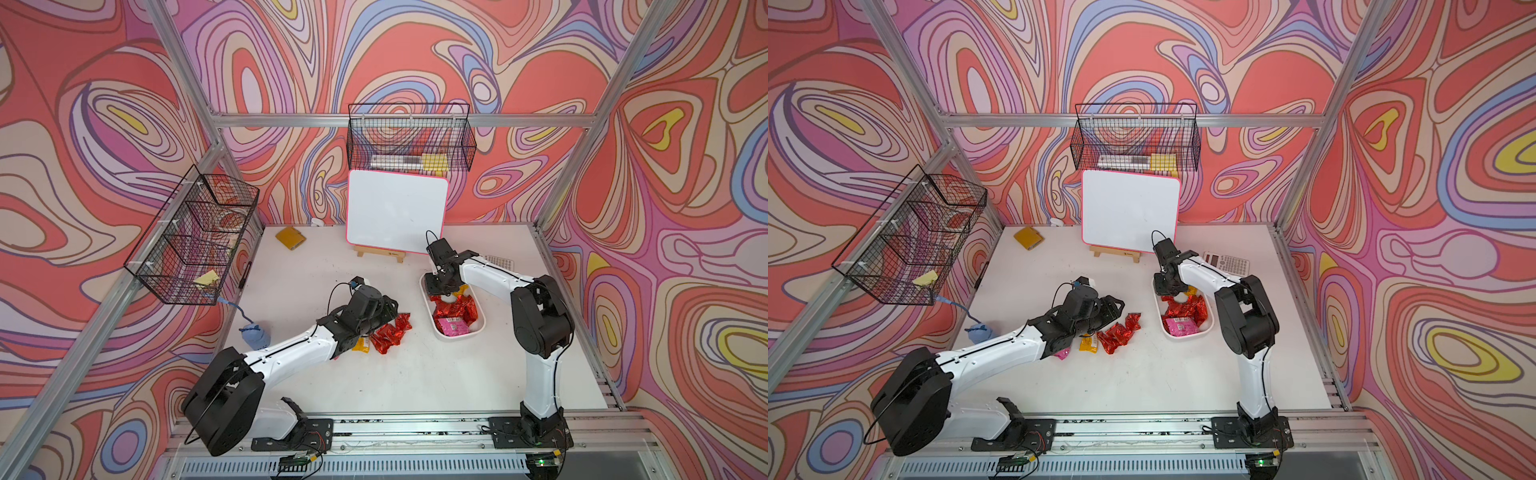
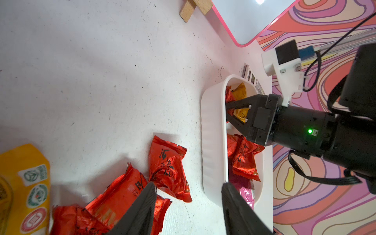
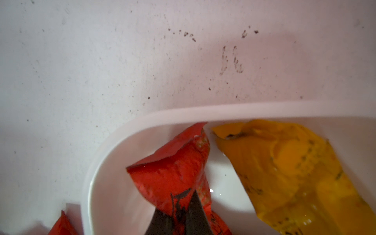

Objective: Take the tea bags out of the storage box
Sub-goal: Pick up the tea bag from the storage box, then place the tea bag at the center of the board.

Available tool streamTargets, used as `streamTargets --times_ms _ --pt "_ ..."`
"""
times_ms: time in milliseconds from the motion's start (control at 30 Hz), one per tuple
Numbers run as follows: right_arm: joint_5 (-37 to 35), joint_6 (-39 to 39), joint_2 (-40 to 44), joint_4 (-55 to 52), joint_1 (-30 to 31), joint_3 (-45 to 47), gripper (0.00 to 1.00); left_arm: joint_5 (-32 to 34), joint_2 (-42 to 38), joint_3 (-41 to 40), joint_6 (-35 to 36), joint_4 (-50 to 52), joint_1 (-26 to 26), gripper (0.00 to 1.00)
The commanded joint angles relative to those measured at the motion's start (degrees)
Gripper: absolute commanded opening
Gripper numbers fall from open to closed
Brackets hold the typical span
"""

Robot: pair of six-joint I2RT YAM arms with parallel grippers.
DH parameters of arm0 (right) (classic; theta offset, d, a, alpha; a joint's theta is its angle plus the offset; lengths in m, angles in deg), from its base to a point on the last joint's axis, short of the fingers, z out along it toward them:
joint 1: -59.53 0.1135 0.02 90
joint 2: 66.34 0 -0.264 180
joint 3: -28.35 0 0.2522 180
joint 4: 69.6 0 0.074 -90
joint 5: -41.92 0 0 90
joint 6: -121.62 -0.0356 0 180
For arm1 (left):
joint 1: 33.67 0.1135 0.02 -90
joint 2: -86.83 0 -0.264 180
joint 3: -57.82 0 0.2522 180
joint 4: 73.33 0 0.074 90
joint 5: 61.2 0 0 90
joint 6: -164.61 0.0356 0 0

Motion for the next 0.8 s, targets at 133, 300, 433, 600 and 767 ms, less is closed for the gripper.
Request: streamTargets --times_ms 133,300,433,600,767 --pt "0.32 0.32 10.91 -1.57 0.03 3.27 0.1 4.17 -3.01 -1.25 -2.36 3.77 0.94 0.55" --pt "0.71 -1.02 16.69 -1.85 2.76 3.08 0.1 8.04 -5.38 -2.65 -4.96 7.11 1.82 0.54" --pt "1.85 -4.59 17.07 -1.18 6.2 2.09 0.1 11.65 -7.84 -3.71 -6.97 9.8 2.19 0.54" --pt "5.3 -10.46 12.15 0.7 11.38 -0.46 0.1 14.2 -10.35 -5.24 -8.97 11.97 2.77 0.53" --pt "7.22 -16.86 3.68 2.4 14.94 -4.7 0.1 14.24 -11.95 -6.0 -9.43 13.36 3.08 0.53"
